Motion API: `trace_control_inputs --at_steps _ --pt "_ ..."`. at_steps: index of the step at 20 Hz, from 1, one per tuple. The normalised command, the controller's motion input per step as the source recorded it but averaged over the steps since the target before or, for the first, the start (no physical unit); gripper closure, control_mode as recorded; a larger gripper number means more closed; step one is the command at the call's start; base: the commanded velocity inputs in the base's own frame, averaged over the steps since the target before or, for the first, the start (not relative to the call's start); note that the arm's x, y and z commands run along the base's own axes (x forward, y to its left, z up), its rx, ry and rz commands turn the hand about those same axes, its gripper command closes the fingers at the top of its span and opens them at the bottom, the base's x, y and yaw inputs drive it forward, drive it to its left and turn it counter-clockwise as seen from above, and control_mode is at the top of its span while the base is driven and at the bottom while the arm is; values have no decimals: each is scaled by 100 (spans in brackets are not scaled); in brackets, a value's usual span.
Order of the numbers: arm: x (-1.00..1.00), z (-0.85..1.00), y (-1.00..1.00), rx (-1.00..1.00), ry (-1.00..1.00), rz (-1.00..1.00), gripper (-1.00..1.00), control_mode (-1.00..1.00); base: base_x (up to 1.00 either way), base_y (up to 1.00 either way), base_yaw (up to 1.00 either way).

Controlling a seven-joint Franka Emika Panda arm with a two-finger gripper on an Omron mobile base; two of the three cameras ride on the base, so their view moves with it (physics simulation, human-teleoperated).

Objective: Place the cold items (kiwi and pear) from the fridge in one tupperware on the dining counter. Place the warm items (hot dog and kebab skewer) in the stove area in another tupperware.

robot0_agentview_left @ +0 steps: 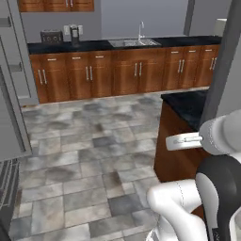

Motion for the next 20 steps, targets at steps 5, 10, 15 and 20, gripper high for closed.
trace_control_inputs --at_steps 5,10,15,20 --pt "0 0 0 0 0 0 -100 100 100 31 -18" --pt "0 0 0 0 0 0 -100 100 100 3 -6" --pt "0 0 0 0 0 0 -100 100 100 3 0" --pt "0 0 0 0 0 0 -100 100 100 -4 10"
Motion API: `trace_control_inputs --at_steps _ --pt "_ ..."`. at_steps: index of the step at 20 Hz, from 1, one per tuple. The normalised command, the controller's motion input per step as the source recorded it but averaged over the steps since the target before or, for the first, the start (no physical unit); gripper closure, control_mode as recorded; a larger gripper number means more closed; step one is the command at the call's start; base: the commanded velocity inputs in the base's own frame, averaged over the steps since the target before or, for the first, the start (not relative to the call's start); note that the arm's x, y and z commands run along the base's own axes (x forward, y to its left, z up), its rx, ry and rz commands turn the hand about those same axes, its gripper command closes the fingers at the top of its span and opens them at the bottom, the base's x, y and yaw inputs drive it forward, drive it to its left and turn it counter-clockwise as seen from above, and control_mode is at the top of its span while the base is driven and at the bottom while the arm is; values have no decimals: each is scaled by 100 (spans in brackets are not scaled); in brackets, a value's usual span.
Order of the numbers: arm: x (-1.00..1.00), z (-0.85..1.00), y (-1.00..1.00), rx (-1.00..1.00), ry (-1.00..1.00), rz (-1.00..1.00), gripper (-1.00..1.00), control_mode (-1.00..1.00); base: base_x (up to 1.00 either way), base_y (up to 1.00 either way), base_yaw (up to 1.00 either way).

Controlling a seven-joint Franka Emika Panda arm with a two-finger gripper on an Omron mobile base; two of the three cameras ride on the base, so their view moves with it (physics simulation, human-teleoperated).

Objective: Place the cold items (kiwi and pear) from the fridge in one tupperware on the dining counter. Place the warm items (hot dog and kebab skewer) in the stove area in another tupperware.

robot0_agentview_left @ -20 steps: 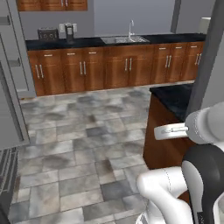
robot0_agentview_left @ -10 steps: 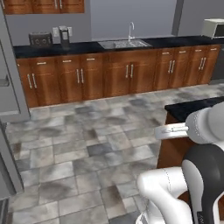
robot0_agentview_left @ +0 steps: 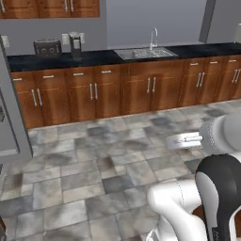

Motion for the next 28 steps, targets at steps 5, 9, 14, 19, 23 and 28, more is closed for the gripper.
trace_control_inputs --at_steps 5,9,14,19,23,28 --pt "0 0 0 0 0 0 -100 100 100 -9 21" --pt "0 0 0 0 0 0 -100 100 100 -10 32" --pt "0 0 0 0 0 0 -100 100 100 -18 34" --pt "0 0 0 0 0 0 -100 100 100 -43 36" --pt "0 0 0 0 0 0 -100 100 99 -43 38" --pt "0 0 0 0 0 0 -100 100 99 -39 39"
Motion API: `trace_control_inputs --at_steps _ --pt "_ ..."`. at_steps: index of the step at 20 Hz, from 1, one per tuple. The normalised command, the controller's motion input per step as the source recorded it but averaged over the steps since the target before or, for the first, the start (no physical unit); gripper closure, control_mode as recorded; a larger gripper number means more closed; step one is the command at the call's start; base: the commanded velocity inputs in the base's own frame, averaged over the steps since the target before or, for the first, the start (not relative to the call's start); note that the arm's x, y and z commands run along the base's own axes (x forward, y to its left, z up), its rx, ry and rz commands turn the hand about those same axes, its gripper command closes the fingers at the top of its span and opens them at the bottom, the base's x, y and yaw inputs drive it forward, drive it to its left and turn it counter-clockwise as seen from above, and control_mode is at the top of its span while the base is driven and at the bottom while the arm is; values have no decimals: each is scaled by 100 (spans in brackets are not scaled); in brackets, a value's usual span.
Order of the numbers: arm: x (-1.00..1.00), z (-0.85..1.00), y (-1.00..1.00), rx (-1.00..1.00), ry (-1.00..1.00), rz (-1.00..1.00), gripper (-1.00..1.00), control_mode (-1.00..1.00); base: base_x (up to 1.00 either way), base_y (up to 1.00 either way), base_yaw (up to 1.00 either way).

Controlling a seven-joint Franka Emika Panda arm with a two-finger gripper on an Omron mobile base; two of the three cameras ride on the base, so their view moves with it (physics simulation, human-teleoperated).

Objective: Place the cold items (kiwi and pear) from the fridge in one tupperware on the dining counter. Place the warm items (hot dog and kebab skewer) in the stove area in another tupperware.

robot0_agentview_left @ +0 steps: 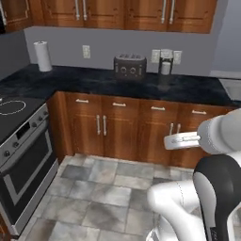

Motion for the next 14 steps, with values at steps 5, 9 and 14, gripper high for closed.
trace_control_inputs --at_steps 5,9,14 --pt "0 0 0 0 0 0 -100 100 98 -5 53" --pt "0 0 0 0 0 0 -100 100 68 0 67" --pt "0 0 0 0 0 0 -100 100 76 0 68"
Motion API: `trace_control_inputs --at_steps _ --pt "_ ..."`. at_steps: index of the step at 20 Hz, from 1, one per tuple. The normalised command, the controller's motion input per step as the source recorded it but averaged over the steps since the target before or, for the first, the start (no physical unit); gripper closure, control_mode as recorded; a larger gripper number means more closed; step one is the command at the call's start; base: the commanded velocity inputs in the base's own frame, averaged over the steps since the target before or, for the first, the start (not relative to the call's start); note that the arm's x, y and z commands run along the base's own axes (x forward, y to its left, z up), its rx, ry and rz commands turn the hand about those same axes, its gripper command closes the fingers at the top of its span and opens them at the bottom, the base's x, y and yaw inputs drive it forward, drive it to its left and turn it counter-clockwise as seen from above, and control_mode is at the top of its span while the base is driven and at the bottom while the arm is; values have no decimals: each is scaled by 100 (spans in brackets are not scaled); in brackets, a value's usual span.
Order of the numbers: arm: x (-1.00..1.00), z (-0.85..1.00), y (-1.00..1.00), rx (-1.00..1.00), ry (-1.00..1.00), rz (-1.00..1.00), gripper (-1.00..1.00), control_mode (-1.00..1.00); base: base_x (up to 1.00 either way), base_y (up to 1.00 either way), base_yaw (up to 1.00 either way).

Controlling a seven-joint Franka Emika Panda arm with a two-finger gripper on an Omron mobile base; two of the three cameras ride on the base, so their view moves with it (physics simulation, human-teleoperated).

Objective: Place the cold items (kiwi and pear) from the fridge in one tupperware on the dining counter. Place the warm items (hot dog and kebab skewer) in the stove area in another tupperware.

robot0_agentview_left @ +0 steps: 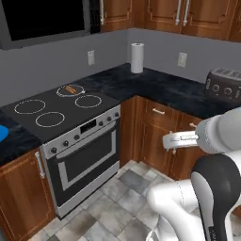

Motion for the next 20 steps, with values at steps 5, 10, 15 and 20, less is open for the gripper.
trace_control_inputs --at_steps 5,10,15,20 --pt "0 0 0 0 0 0 -100 100 99 -20 45" --pt "0 0 0 0 0 0 -100 100 100 -43 31" --pt "0 0 0 0 0 0 -100 100 99 -23 31" --pt "0 0 0 0 0 0 -100 100 87 -19 39"
